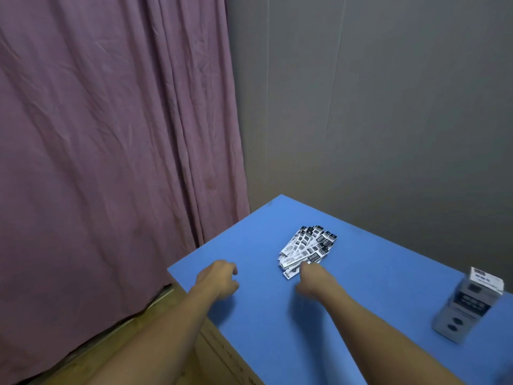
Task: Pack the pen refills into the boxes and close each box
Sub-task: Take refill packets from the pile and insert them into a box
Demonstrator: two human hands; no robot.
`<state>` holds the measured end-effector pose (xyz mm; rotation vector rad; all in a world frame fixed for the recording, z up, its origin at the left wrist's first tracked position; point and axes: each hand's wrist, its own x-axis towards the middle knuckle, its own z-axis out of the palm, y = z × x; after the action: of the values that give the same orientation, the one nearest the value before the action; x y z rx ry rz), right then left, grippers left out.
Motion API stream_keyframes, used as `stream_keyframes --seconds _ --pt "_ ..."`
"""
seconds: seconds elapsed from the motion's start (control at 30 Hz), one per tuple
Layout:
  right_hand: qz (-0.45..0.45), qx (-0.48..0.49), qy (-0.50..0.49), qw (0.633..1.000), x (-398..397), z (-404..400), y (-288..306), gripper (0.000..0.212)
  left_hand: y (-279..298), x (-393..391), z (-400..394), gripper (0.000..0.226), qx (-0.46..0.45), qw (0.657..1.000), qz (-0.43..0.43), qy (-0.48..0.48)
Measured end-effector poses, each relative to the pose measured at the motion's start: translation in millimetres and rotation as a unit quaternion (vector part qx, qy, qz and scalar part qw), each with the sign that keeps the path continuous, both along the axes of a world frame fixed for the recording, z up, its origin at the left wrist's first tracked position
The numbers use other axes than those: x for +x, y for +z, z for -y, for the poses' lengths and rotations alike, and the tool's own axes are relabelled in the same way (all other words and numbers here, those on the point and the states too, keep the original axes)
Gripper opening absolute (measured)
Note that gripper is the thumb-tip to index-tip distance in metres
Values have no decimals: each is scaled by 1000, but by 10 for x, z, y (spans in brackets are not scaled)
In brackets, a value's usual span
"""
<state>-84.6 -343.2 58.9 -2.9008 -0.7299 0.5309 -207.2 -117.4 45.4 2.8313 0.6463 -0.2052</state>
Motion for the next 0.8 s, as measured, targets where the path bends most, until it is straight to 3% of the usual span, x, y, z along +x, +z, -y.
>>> stream_keyframes --seconds 0.37,0.8 --pt "-21 -48 -82 995 770 227 -131 49 -202 1134 66 35 -11 997 -34 -71" --pt "-11 -35 -151 988 1057 292 -285 48 -175 2020 524 38 -64 990 68 -105"
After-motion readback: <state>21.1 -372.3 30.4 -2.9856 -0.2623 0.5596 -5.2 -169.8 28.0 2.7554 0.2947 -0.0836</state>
